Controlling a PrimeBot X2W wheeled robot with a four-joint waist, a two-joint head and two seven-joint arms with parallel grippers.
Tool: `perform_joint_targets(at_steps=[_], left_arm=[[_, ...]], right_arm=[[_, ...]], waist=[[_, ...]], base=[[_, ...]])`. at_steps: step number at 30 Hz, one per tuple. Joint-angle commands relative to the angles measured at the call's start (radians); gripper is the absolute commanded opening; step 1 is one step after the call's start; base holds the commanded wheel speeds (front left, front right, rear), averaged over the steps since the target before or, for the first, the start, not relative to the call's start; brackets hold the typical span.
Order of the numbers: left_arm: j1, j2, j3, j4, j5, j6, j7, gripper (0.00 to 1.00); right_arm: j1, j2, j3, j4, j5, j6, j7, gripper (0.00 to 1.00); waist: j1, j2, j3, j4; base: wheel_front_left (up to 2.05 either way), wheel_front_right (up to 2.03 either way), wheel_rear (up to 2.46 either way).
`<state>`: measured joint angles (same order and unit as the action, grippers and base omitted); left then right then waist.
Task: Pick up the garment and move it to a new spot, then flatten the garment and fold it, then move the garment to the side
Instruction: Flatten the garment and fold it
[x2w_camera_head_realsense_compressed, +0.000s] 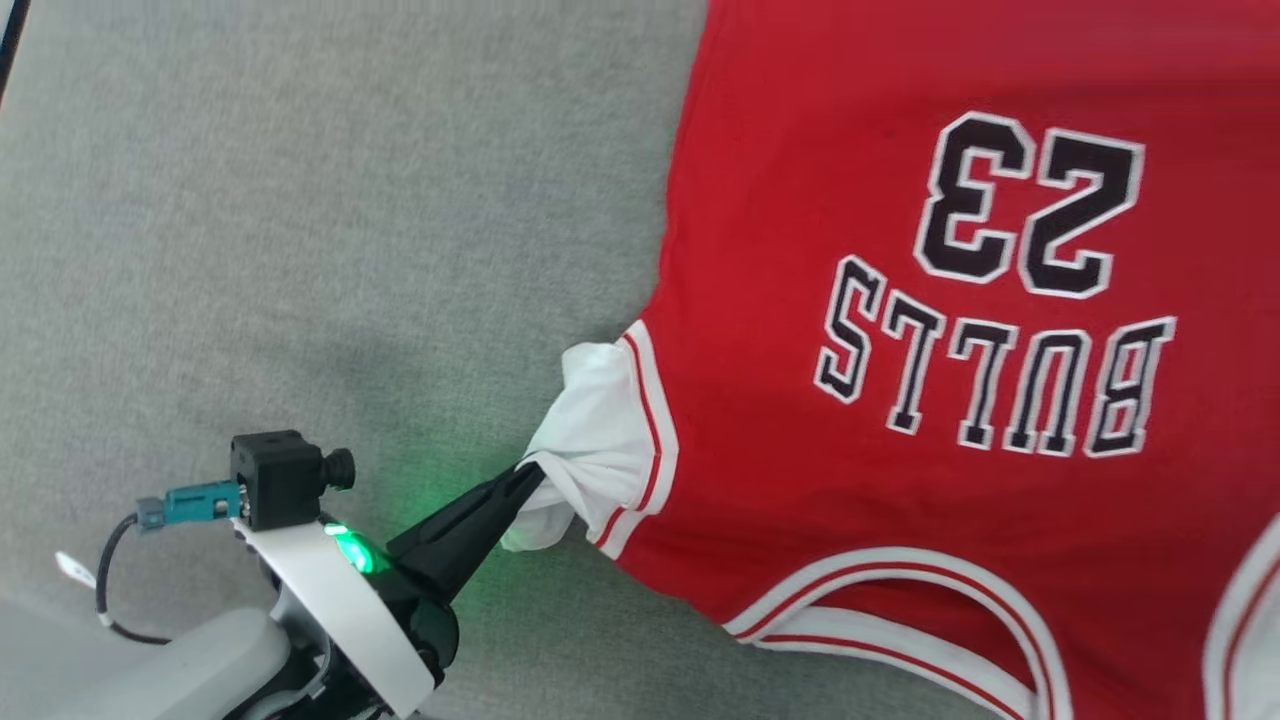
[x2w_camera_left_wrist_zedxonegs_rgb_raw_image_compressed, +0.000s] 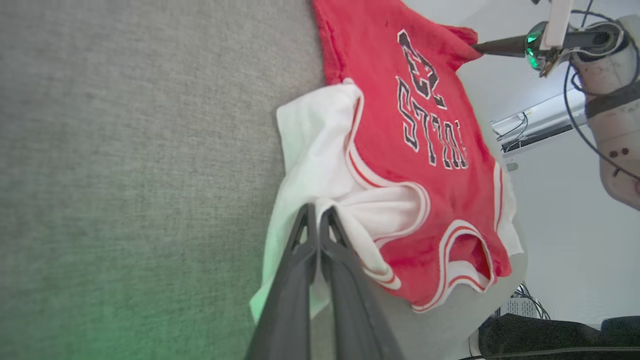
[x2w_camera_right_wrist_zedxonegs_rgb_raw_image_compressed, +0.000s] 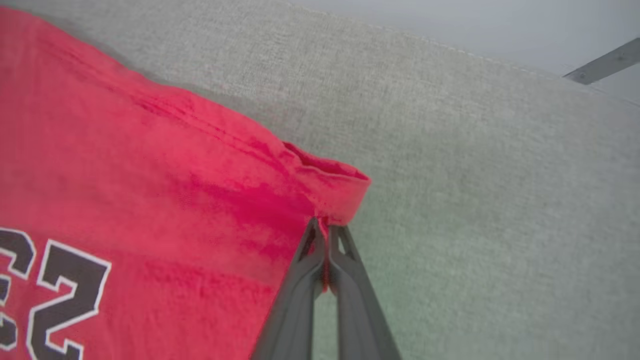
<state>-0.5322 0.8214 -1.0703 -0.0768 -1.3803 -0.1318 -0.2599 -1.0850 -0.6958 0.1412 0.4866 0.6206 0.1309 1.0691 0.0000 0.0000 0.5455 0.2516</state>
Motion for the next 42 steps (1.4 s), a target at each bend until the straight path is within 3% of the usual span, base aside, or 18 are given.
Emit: perform_joint_targets(at_steps=[1,6,13,21,25,29,35,36,37,38,42], left_arm=[[0.016,0.006,0.007,0.003,-0.009,0.003,-0.005,0.00],[0.041,0.021,0.022,0.005,-0.019,0.003,-0.006,0.00],[0.068,0.035,0.041,0.021,-0.026,0.003,-0.007,0.00],[0.115,0.043,0.093,0.038,-0.017,0.003,-0.007,0.00],[0.137,0.044,0.118,0.040,-0.009,0.003,-0.007,0.00],[0.154,0.041,0.136,0.040,-0.005,0.003,-0.007,0.00],[0.172,0.035,0.147,0.033,0.000,0.003,-0.007,0.00],[0.174,0.035,0.147,0.033,0.000,0.003,-0.007,0.00],[0.177,0.035,0.146,0.033,0.002,0.003,-0.007,0.00],[0.179,0.035,0.145,0.032,0.003,0.003,-0.007,0.00],[0.189,0.034,0.153,0.032,0.006,0.003,-0.007,0.00]], right_arm=[[0.053,-0.020,0.013,-0.038,0.035,0.000,0.001,0.00],[0.210,-0.094,0.044,-0.183,0.136,0.000,0.009,0.00],[0.551,-0.160,-0.001,-0.434,0.246,0.000,-0.004,0.00],[1.008,-0.080,-0.075,-0.702,0.226,0.000,0.016,0.00],[1.172,-0.041,-0.035,-0.789,0.215,0.000,0.085,0.00],[1.256,0.008,0.018,-0.853,0.200,0.000,0.120,0.00],[1.259,0.076,0.037,-0.874,0.155,0.000,0.086,0.00],[1.248,0.080,0.030,-0.881,0.144,0.000,0.067,0.07],[1.239,0.087,0.025,-0.887,0.135,0.000,0.050,0.49],[1.239,0.090,0.020,-0.894,0.134,0.000,0.039,1.00],[1.215,0.088,-0.053,-0.961,0.143,0.000,-0.002,1.00]], waist=[[0.0000,0.0000,-0.052,-0.043],[0.0000,0.0000,-0.096,-0.080],[0.0000,0.0000,-0.138,-0.134],[0.0000,0.0000,-0.164,-0.187],[0.0000,0.0000,-0.169,-0.198],[0.0000,0.0000,-0.171,-0.202],[0.0000,0.0000,-0.174,-0.205],[0.0000,0.0000,-0.175,-0.206],[0.0000,0.0000,-0.177,-0.206],[0.0000,0.0000,-0.179,-0.206],[0.0000,0.0000,-0.185,-0.209]], base=[[0.00,0.00,0.00],[0.00,0.00,0.00],[0.00,0.00,0.00],[0.00,0.00,0.00],[0.00,0.00,0.00],[0.00,0.00,0.00],[0.00,0.00,0.00],[0.00,0.00,0.00],[0.00,0.00,0.00],[0.00,0.00,0.00],[0.00,0.00,0.00]])
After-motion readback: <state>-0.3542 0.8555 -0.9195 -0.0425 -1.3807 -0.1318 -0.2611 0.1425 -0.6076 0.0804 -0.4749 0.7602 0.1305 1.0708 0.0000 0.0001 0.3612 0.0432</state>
